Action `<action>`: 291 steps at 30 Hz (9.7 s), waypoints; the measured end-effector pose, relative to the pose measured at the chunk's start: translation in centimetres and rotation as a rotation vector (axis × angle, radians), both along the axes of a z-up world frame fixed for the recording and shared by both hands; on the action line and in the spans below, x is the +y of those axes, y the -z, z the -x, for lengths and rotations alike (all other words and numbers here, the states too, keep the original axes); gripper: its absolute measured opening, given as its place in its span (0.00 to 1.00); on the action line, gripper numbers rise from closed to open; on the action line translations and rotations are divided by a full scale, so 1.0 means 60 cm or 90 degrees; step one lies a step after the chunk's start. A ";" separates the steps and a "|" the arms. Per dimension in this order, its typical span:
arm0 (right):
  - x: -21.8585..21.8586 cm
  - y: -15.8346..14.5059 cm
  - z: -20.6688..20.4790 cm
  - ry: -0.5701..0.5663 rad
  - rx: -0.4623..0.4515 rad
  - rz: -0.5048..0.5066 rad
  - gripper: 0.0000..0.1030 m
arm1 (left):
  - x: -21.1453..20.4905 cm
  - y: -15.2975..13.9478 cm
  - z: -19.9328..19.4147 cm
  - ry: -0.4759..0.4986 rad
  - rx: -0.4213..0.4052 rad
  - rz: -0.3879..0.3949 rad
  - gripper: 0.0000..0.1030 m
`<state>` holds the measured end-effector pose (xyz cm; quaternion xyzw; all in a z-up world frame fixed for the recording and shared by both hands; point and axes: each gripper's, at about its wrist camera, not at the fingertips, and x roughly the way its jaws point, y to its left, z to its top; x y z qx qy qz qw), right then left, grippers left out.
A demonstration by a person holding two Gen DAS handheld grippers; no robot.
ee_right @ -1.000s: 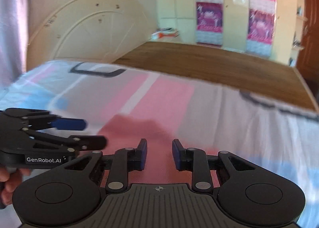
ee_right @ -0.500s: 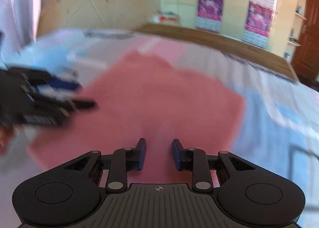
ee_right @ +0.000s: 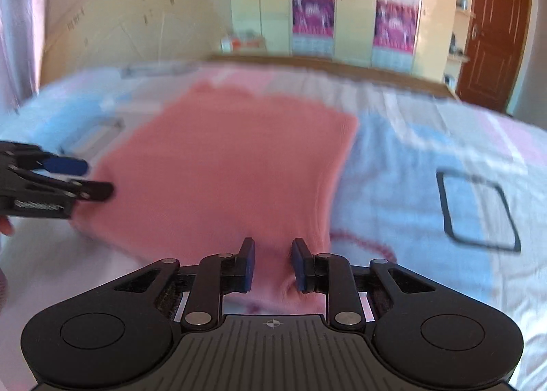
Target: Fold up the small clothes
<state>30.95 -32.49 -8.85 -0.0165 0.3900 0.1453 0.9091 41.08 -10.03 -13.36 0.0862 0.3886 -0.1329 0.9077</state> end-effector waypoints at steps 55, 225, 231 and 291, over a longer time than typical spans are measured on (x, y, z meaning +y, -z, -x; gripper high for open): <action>-0.181 0.055 -0.216 0.021 0.239 -0.478 0.64 | 0.059 0.024 -0.188 -0.111 0.180 0.310 0.95; 0.383 -0.294 0.660 0.021 -0.177 -0.077 1.00 | 0.391 -0.304 0.728 -0.148 -0.215 0.089 1.00; 0.369 -0.297 0.662 0.026 -0.178 -0.072 1.00 | 0.385 -0.304 0.725 -0.140 -0.217 0.085 1.00; 0.370 -0.300 0.647 0.014 -0.184 -0.068 1.00 | 0.409 -0.311 0.714 -0.144 -0.239 0.085 1.00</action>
